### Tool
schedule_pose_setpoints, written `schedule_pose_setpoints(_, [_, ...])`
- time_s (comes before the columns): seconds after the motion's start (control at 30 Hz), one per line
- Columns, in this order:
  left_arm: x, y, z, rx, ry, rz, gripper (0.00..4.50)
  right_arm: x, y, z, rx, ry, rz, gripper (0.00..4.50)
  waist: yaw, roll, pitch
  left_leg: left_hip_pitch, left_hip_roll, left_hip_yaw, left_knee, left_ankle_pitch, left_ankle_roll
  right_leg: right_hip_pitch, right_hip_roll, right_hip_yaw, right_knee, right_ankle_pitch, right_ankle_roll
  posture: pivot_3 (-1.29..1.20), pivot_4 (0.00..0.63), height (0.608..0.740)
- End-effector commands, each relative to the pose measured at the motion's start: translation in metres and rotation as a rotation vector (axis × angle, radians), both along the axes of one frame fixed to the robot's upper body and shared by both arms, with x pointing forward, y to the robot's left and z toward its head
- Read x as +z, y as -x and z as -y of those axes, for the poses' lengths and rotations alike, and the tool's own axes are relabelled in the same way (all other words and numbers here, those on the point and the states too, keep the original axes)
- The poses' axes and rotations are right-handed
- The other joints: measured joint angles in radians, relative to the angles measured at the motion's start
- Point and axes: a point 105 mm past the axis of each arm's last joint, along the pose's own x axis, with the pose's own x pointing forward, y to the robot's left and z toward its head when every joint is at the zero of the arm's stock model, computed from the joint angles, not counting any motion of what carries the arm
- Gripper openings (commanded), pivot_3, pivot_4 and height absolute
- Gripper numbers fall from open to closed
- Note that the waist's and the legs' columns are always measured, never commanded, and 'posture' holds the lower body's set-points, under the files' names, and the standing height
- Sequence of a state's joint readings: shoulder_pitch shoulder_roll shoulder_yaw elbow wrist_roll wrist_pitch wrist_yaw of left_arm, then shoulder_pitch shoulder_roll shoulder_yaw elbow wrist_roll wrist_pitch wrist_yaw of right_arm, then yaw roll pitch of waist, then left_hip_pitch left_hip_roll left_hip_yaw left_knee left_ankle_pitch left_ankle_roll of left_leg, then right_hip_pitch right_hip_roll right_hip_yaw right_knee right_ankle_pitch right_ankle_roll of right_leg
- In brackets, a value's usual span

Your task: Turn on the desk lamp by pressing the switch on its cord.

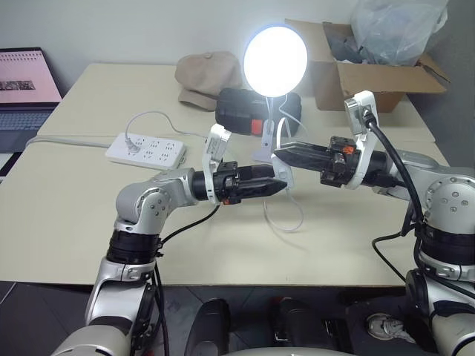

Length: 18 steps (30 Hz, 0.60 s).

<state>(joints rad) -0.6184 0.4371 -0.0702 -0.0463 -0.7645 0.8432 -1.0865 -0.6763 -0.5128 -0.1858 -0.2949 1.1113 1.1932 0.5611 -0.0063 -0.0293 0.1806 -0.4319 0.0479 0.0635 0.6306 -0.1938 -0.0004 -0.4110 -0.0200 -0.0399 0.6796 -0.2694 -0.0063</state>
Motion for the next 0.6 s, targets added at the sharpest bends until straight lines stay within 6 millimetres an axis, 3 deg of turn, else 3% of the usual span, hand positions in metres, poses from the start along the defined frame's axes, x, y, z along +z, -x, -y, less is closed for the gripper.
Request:
schedule_pose_setpoints(0.03, [-0.007, -0.002, -0.008, 0.059, -0.180, 0.322, 4.14, 0.001, -0.006, 0.015, -0.077, -0.001, -0.003, 0.32, 0.001, 0.000, 0.000, 0.000, 0.000, 0.000, 0.000, 0.000, 0.000, 0.000, 0.000, 0.000, 0.000, 0.000, 0.000, 0.00, 0.150, 0.740])
schedule_pose_setpoints(0.1, [-0.010, -0.003, -0.013, 0.076, -0.253, 0.461, 4.50, -0.006, -0.012, 0.021, -0.129, 0.016, -0.039, 0.32, 0.005, 0.000, 0.000, 0.000, 0.000, 0.000, 0.000, 0.000, 0.000, 0.000, 0.000, 0.000, 0.000, 0.000, 0.000, 0.00, 0.150, 0.740])
schedule_pose_setpoints(0.27, [-0.006, 0.003, -0.023, 0.102, -0.329, 0.638, 4.50, -0.034, -0.039, 0.036, -0.313, 0.075, -0.149, 0.31, 0.005, 0.000, 0.000, 0.000, 0.000, 0.001, 0.000, 0.000, 0.000, 0.000, -0.001, 0.000, -0.001, 0.000, 0.000, 0.00, 0.150, 0.740])
schedule_pose_setpoints(0.43, [-0.010, 0.020, -0.030, 0.074, -0.344, 0.612, 4.50, -0.074, -0.074, 0.054, -0.546, 0.168, -0.301, 0.31, 0.002, 0.000, 0.000, 0.000, 0.000, 0.001, 0.000, 0.000, 0.000, 0.000, -0.001, 0.001, 0.000, 0.000, 0.000, 0.00, 0.150, 0.740])
schedule_pose_setpoints(0.6, [-0.013, 0.025, -0.033, 0.088, -0.345, 0.582, 4.50, -0.094, -0.092, 0.052, -0.617, 0.190, -0.357, 0.31, 0.002, 0.000, 0.000, 0.000, 0.001, 0.001, -0.001, 0.000, 0.000, -0.001, 0.000, 0.001, 0.000, 0.000, 0.000, 0.00, 0.150, 0.740])
